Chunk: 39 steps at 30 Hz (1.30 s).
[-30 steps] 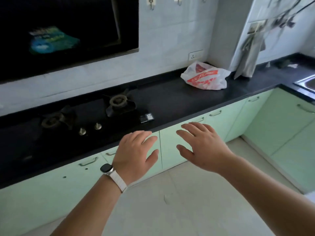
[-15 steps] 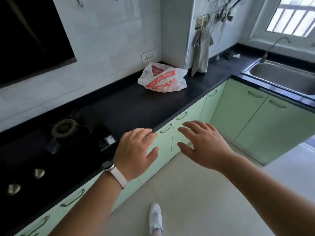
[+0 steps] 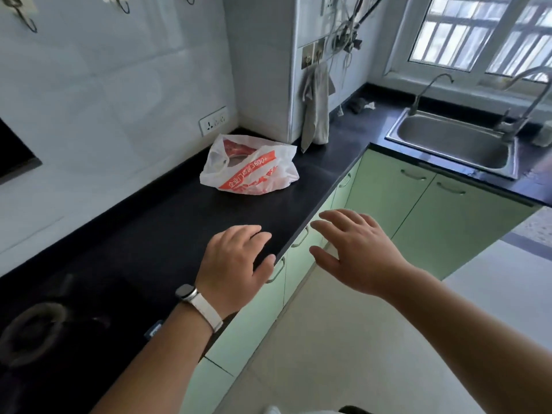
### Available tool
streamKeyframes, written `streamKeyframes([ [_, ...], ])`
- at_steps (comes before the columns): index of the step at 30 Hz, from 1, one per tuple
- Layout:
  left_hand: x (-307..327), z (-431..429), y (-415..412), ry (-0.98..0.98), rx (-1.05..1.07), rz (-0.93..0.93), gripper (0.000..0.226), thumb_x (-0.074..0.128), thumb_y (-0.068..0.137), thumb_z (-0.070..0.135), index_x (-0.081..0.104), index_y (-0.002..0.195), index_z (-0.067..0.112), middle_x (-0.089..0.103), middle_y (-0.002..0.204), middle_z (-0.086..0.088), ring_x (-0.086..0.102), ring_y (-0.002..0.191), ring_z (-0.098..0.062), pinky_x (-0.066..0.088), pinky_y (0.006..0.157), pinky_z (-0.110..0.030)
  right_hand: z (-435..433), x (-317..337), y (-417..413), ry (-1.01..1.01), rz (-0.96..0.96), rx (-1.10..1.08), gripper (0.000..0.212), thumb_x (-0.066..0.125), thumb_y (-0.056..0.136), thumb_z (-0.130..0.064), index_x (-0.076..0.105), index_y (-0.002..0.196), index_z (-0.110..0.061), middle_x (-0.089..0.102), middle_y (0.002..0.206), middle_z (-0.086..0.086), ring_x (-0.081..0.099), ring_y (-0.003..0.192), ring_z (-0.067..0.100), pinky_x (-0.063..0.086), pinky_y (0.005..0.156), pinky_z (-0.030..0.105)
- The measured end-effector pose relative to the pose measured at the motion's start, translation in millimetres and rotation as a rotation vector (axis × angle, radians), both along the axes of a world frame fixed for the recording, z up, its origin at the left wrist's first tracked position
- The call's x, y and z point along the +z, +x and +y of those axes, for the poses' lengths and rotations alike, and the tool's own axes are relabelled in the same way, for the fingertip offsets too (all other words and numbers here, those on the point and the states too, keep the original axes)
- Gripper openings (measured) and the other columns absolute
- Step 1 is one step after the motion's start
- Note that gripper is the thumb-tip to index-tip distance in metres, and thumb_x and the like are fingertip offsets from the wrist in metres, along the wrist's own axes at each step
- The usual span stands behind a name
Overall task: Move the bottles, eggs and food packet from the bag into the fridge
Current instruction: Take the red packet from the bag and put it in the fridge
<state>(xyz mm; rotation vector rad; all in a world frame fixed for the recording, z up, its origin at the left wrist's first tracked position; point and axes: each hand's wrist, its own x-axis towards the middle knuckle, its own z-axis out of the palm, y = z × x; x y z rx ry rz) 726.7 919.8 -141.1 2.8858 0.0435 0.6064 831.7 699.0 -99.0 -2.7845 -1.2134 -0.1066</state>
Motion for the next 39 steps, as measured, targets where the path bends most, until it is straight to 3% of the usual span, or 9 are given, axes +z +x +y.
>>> streamKeyframes([
  [11,-12,-1,110,0.022,-0.061,0.043,0.044,0.046,0.09,0.044,0.07,0.116,0.017,0.068,0.118,-0.002,0.062,0.111,-0.023,0.048,0.091,-0.043,-8,-24,100,0.026,0.035,-0.057,0.054,0.033,0.095,-0.059,0.049,0.136,-0.028,0.053,0.139,-0.003,0.045,0.131,0.022,0.034,0.108,0.041],
  [26,8,-61,313,0.074,0.124,0.142,0.044,0.048,0.092,0.044,0.067,0.121,0.017,0.066,0.124,-0.001,0.059,0.118,-0.026,0.047,0.098,-0.048,-38,-32,337,0.12,0.061,0.196,0.052,0.037,0.091,-0.056,0.061,0.123,-0.023,0.061,0.127,-0.001,0.054,0.121,0.025,0.044,0.1,0.041],
  [39,4,-43,358,0.057,0.277,0.278,0.046,0.045,0.092,0.049,0.065,0.123,0.021,0.064,0.127,0.002,0.057,0.119,-0.022,0.046,0.097,-0.046,-8,-49,410,0.173,0.177,0.325,0.053,0.037,0.091,-0.057,0.06,0.125,-0.025,0.059,0.129,-0.004,0.053,0.123,0.023,0.043,0.1,0.04],
])
